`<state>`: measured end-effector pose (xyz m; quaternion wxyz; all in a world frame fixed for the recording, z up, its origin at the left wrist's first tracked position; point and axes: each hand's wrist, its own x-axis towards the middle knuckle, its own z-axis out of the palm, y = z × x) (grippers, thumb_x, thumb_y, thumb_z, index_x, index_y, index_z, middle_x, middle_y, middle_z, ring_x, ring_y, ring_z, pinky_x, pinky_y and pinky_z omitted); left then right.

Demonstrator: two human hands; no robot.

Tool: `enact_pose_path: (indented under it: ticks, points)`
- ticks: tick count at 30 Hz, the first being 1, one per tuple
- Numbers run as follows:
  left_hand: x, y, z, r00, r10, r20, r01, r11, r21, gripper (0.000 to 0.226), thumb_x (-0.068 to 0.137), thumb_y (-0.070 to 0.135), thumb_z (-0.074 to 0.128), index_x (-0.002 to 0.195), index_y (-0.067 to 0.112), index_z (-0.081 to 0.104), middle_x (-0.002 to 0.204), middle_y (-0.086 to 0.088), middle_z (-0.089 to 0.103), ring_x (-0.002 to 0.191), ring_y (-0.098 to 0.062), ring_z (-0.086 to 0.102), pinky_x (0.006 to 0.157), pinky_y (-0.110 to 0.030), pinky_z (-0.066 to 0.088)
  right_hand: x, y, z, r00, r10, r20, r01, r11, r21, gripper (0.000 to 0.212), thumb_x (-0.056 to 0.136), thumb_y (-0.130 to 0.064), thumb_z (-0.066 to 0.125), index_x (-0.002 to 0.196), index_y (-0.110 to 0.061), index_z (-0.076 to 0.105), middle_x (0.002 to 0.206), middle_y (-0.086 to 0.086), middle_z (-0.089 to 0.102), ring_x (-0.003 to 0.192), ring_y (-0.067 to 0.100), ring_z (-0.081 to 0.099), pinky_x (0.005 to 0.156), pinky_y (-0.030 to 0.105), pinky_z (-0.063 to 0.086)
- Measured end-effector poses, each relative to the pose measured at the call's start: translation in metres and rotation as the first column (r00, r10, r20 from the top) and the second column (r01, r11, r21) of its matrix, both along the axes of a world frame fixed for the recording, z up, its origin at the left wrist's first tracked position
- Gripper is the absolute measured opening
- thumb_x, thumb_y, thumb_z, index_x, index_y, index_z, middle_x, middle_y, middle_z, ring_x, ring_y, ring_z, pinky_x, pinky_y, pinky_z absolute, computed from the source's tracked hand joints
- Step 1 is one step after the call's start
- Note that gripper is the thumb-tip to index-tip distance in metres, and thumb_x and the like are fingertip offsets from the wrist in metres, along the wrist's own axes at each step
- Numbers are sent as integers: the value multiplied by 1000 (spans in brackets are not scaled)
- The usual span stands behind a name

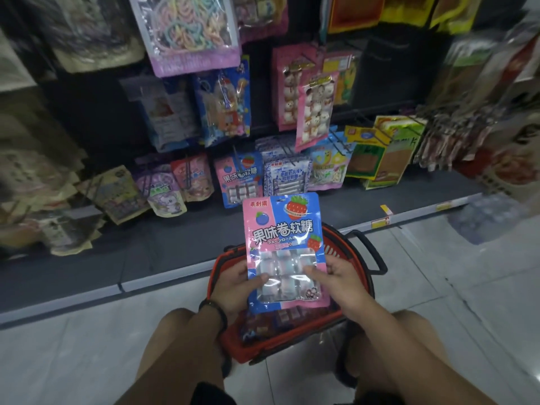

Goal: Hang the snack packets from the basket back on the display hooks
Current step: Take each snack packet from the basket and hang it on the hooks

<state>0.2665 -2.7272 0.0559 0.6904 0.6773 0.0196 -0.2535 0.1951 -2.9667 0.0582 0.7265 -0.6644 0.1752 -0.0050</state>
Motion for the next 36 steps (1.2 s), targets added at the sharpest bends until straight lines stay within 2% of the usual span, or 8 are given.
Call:
enact_pose_path:
  ticks: [5, 10, 14, 17, 22, 25, 28, 36]
  points:
    - [18, -2, 42, 997, -27, 71, 30, 999, -36, 30, 91, 4, 79, 121, 8, 74, 121, -16, 78, 118, -39, 72, 108, -59, 54, 6, -6, 48, 996, 31, 89, -32, 999, 10, 20, 103, -7, 68, 119, -3, 78, 114, 18, 82, 105, 35, 79, 91, 43, 64]
    - [27, -7, 93, 991, -43, 123, 49, 998, -47, 29, 88, 9, 83, 117, 15, 77, 118, -14, 79, 114, -40, 74, 105, -63, 54, 18, -16, 96, 989, 21, 147, -7, 996, -90, 18, 104, -19, 71, 113, -9, 82, 112, 17, 82, 110, 38, 77, 100, 58, 60]
    - [36, -7, 130, 980, -72, 184, 89, 993, -81, 30, 87, 15, 85, 115, 22, 78, 122, -13, 78, 116, -38, 73, 108, -62, 52, 25, -15, 136, 980, -12, 200, 36, 993, -116, 17, 104, -13, 70, 115, -8, 82, 112, 11, 83, 112, 35, 77, 96, 48, 63]
    - [38, -8, 162, 974, -62, 219, 92, 988, -127, 37, 86, 17, 85, 121, 14, 75, 120, -17, 78, 114, -39, 74, 105, -61, 54, 30, -12, 160, 971, -10, 239, 41, 992, -122, 18, 104, -16, 72, 118, -11, 81, 116, 12, 82, 115, 40, 75, 104, 57, 59]
    - [42, 2, 191, 952, -58, 299, 98, 988, -119, 31, 95, 11, 76, 126, 13, 73, 122, -14, 78, 114, -35, 75, 105, -58, 56, 32, -6, 193, 972, 20, 233, 14, 990, -141, 14, 105, -18, 70, 111, -14, 81, 94, 0, 85, 88, 21, 81, 71, 30, 60]
    - [41, 8, 201, 954, -38, 298, 75, 991, -112, 30, 95, 6, 74, 125, 10, 72, 119, -16, 79, 110, -37, 76, 98, -55, 60, 35, 0, 206, 966, -2, 257, 35, 992, -125, 14, 103, -17, 72, 108, -13, 84, 106, 7, 84, 103, 32, 80, 88, 44, 64]
    - [34, 11, 206, 945, -39, 325, 72, 993, -89, 28, 95, 3, 74, 123, 9, 72, 116, -15, 80, 107, -34, 78, 95, -50, 62, 41, 6, 210, 959, -37, 280, 68, 993, -101, 13, 101, -15, 74, 109, -14, 83, 111, 4, 84, 108, 28, 79, 100, 49, 60]
    - [23, 16, 178, 999, -12, 49, 16, 996, -85, 20, 93, 12, 79, 111, 3, 76, 113, -26, 77, 111, -51, 71, 93, -71, 56, 38, 17, 190, 979, 1, 203, 24, 992, -123, 13, 99, -7, 75, 109, -11, 83, 107, 2, 85, 106, 26, 80, 92, 40, 62]
